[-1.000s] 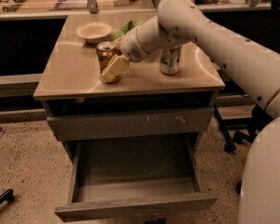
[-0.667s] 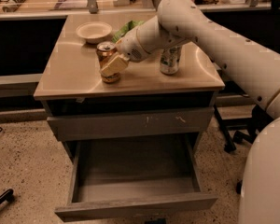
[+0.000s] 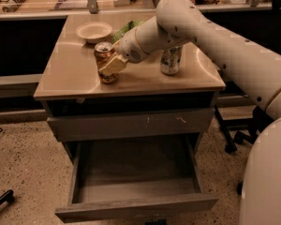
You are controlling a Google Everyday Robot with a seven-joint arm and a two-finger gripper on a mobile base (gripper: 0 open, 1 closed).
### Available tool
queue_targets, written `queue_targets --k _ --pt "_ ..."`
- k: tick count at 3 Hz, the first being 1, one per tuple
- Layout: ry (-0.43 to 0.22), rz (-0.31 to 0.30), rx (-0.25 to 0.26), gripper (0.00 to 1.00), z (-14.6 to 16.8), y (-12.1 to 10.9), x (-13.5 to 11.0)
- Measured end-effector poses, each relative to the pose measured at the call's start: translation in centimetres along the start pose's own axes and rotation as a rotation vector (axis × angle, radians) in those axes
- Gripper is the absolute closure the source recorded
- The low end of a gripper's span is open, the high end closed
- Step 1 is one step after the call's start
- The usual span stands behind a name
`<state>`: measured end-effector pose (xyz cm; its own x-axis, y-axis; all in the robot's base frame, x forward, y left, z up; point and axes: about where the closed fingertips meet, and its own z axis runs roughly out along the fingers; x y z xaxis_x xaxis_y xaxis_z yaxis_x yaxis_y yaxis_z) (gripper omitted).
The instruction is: Place orange can into middle drawer
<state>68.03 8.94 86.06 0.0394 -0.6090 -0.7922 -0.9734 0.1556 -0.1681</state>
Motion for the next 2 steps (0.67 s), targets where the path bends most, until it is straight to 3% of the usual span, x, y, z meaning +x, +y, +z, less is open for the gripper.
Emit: queue_targets --k 1,2 --pt "-0.015 -0.034 -0.037 1.0 -0.5 2.0 -1.1" --pt "-0.012 -0.058 -0.08 1.0 -1.6 5.3 -2.4"
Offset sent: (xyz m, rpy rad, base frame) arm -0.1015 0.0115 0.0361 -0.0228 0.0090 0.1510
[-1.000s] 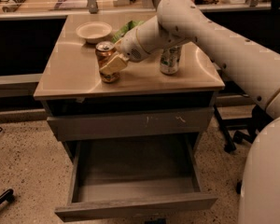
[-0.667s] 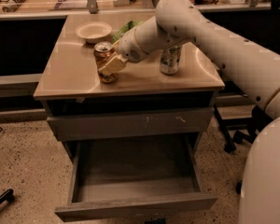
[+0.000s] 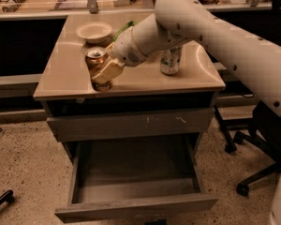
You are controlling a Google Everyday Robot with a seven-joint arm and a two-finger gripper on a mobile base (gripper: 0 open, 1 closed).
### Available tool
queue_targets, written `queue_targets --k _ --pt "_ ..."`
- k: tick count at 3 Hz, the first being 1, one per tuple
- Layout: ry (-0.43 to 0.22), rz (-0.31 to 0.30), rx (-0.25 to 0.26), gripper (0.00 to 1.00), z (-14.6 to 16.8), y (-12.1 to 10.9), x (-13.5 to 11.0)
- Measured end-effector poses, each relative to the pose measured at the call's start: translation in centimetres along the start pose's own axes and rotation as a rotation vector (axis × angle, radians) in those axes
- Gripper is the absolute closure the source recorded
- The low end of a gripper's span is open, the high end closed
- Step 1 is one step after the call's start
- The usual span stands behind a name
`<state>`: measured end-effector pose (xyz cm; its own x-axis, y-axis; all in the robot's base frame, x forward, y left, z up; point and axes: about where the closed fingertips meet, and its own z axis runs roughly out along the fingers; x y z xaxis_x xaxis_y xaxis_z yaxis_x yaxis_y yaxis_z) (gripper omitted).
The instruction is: Place orange can into middle drawer
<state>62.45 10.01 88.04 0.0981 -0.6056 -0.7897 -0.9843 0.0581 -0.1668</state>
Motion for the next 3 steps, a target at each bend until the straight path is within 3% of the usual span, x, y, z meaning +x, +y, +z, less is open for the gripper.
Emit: queue_targets --k 1,2,3 --pt "0.007 0.006 -0.019 1.0 -1.7 4.4 -1.5" --pt "0.036 0.092 -0.036 1.0 -3.8 10.0 -1.9" --pt "0.053 0.096 -0.042 1.0 -3.6 10.9 -1.4"
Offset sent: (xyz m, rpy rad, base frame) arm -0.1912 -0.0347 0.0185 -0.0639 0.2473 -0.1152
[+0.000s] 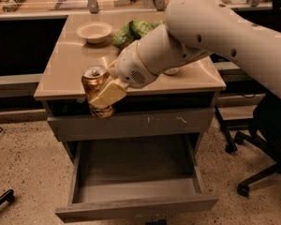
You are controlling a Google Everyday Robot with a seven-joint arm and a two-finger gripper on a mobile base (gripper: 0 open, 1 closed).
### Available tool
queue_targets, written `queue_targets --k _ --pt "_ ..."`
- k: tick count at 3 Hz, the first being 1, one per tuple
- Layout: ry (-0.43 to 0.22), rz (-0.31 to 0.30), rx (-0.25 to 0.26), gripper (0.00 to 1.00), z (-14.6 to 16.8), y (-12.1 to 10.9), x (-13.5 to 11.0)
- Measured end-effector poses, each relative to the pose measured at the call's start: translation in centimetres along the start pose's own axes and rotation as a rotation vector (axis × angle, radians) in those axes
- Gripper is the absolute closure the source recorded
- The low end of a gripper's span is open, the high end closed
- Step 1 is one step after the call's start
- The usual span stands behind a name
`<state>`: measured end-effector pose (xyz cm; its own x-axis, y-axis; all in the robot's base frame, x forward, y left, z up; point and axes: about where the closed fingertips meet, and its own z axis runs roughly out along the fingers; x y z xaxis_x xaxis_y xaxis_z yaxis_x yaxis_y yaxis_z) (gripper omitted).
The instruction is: Place orange can into middle drawer
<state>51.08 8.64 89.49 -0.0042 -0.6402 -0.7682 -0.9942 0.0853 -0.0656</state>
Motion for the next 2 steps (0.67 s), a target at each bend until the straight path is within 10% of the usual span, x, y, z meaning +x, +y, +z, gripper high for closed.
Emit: queue_targets --k 2 --pt "-0.004 0.012 0.009 1.0 3.0 3.0 5.1"
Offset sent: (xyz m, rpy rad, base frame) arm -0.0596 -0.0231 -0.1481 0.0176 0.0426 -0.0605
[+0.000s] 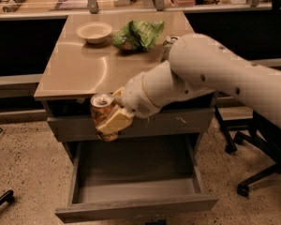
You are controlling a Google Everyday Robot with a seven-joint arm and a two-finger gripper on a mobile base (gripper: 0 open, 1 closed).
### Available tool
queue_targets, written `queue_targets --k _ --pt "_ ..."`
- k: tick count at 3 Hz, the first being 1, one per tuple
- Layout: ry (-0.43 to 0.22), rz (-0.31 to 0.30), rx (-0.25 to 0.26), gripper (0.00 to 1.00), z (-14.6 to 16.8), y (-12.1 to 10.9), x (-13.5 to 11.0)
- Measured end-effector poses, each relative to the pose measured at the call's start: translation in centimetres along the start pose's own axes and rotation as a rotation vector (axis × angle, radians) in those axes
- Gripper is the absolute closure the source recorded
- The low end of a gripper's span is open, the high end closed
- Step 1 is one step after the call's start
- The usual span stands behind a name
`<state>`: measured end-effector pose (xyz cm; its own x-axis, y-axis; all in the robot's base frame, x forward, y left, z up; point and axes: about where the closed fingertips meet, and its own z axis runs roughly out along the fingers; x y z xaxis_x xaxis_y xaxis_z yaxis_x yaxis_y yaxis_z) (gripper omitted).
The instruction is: Place orange can into middle drawer
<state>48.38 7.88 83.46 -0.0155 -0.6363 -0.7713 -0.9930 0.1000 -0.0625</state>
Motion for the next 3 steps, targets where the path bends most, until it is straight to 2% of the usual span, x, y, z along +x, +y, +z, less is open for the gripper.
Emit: queue_targets --k 1,2,3 --pt "-0.023 0.021 0.019 1.0 3.06 2.62 5.46" --pt "-0.023 0.02 0.018 1.0 3.06 2.62 5.44" --pt "0.018 -0.013 0.022 1.0 3.51 2.62 6.07"
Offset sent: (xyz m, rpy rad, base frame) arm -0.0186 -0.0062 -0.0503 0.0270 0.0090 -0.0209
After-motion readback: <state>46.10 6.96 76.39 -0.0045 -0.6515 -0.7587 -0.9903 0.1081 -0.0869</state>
